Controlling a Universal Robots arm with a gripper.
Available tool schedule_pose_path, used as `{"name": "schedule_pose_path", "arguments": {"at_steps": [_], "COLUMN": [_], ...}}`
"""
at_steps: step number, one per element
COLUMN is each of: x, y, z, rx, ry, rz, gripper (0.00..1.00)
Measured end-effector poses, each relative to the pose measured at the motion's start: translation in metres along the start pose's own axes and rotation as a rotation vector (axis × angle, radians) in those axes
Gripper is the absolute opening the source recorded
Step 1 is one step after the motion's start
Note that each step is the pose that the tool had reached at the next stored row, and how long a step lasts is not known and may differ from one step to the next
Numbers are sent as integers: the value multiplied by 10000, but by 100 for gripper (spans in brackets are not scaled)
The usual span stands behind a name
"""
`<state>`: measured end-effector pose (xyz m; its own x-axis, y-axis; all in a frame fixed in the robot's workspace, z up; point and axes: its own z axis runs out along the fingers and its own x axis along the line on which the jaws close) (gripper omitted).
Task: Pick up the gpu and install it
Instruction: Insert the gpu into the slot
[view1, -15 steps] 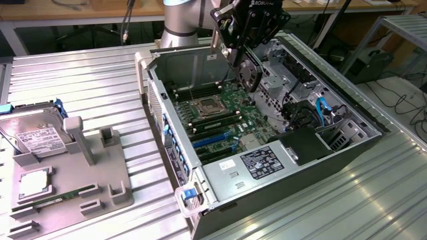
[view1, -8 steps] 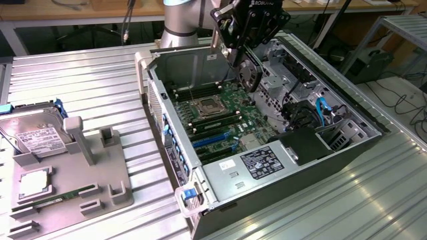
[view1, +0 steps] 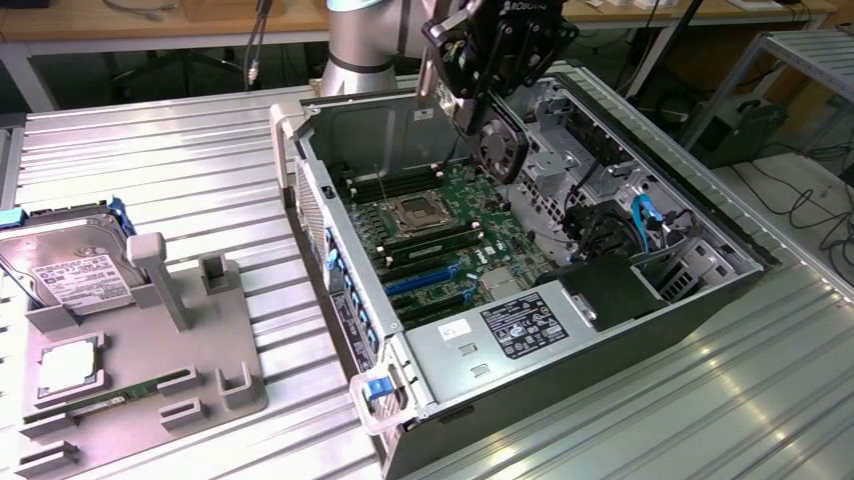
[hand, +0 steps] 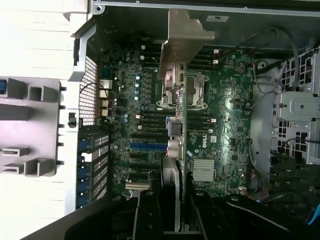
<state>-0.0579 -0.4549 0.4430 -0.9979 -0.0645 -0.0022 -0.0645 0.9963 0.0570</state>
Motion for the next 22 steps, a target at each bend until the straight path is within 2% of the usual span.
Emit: {"name": "schedule_pose_path", "arguments": {"at_steps": [15, 22], "x": [0, 0], "y": [0, 0], "z": [0, 0], "rx": [-4, -5], "ry": [104, 135], "rz": [-1818, -2364], "gripper": [27, 27]}}
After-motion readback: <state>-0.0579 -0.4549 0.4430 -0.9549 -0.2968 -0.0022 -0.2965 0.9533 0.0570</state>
